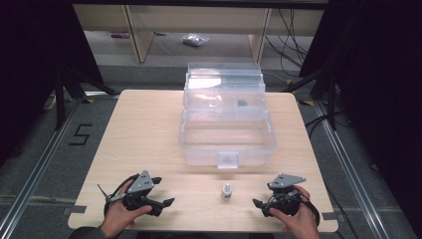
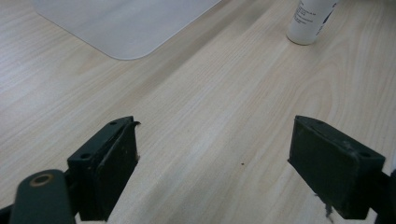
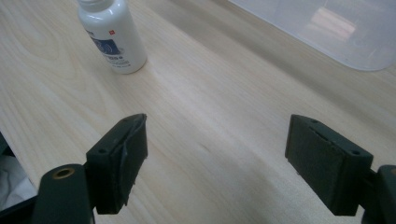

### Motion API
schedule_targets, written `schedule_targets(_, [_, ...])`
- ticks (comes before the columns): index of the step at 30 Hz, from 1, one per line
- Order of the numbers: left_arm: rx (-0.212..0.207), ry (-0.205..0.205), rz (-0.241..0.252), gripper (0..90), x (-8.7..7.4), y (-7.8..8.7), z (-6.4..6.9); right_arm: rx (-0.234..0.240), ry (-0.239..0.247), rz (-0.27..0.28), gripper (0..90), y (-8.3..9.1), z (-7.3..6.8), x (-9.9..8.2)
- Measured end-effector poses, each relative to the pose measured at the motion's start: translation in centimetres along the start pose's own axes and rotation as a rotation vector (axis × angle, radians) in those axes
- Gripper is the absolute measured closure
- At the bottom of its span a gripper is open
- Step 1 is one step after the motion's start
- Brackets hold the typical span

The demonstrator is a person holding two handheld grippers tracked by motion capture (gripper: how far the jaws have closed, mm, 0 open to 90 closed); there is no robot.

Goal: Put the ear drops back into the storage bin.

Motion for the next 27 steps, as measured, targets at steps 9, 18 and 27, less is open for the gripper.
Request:
schedule_targets(9, [0.0, 0.0, 0.0, 14.8, 0.0, 0.0, 0.0, -0.005, 0.022, -0.031, 22.2, 0.1, -0.2, 0.2])
schedule_targets(18, [0.001, -0.014, -0.012, 14.8, -0.1, 0.0, -0.1, -0.003, 0.041, -0.032, 22.2, -0.1, -0.6, 0.6])
schedule_targets(27, [0.001, 0.005, -0.003, 14.8, 0.0, -0.1, 0.0, 0.008, 0.097, -0.033, 22.9, -0.2, -1.2, 1.3])
Point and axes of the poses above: each handheld gripper's, and its own axes: y roughly backward along the jaws, x roughly out of its top, z roughly to its right, the point moved 6 cm from there along -y, roughly forward along the jaws, and after that the axes turned 7 degrees about -z, right-handed, at the moved point
